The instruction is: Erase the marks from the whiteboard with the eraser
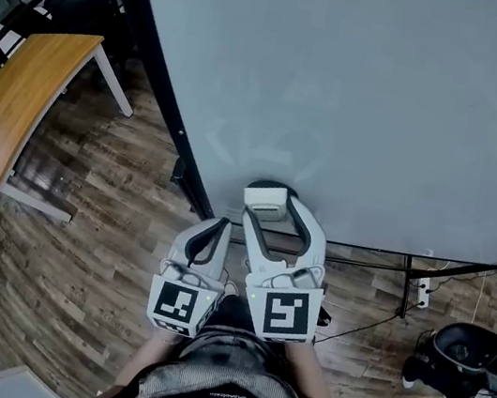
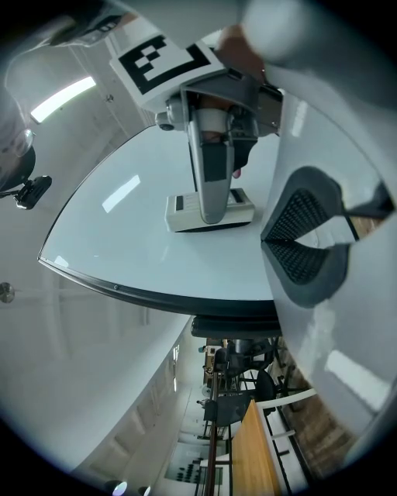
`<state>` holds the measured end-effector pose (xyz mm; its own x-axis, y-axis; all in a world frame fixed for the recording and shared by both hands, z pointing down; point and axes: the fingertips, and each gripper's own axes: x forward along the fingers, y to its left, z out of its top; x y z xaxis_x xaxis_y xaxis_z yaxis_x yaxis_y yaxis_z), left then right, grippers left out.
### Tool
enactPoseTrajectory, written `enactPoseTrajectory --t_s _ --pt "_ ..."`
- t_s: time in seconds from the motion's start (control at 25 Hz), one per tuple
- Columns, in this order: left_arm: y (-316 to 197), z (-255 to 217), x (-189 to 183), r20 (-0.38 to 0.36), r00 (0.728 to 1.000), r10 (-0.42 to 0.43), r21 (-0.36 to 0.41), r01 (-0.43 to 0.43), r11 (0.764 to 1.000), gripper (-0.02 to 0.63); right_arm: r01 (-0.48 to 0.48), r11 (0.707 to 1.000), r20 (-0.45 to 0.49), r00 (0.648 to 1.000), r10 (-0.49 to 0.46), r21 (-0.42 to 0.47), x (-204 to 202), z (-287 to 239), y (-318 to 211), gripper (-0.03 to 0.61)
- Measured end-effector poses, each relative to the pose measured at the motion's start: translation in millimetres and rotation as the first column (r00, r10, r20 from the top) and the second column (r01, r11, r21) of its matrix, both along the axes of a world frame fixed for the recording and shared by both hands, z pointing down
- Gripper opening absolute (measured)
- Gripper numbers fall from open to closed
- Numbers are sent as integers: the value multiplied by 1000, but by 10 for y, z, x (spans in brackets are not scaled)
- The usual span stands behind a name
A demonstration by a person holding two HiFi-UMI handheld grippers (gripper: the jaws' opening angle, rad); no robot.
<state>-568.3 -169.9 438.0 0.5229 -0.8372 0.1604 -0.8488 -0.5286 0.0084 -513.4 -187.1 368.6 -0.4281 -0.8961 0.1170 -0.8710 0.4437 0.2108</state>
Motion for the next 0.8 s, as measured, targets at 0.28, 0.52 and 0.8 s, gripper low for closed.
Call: enactPoseTrajectory --t_s 0.28,0.52,0.8 --pt "57 15 255 -3 1000 26 -17 -26 1000 5 6 1000 2 1000 -6 9 188 -54 77 242" --pt "-54 -113 681 -7 1000 18 -7 -18 1000 5 17 1000 20 1000 -17 12 622 -103 47 241" --pt "-22 -84 1233 -9 1000 6 -25 -6 1000 5 31 999 35 999 -32 15 1232 -164 93 242"
